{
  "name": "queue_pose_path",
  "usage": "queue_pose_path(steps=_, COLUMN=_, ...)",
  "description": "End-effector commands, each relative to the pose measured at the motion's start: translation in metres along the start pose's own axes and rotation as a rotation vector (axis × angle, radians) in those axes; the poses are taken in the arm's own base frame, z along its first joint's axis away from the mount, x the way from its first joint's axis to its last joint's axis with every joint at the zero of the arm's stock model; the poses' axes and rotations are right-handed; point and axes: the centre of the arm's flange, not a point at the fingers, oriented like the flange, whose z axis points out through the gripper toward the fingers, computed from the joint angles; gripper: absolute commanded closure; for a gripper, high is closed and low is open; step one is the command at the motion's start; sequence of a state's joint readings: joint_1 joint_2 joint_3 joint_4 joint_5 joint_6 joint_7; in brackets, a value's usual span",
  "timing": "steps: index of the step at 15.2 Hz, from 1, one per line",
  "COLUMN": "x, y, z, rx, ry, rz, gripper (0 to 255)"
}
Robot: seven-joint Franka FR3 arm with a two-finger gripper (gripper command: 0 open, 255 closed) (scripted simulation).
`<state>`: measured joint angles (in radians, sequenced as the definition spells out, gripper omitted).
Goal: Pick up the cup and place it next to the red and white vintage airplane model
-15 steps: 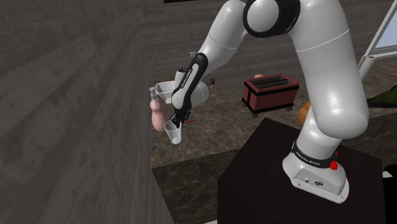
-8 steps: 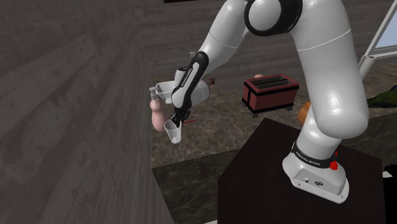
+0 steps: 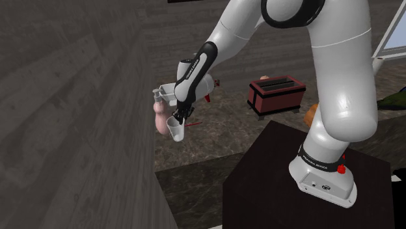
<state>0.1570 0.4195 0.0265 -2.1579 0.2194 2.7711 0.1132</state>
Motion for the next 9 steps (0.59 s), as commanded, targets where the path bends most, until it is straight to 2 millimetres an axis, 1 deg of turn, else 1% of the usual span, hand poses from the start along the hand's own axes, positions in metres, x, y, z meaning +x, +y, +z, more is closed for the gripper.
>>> queue_pose_path(steps=1, x=0.003, y=-0.002, z=-0.009, rx=0.0, ry=0.0, rz=0.0, gripper=255)
queue_pose_path(steps=9, x=0.01, y=-0.008, z=-0.051, rx=0.0, ry=0.0, rz=0.0, gripper=255)
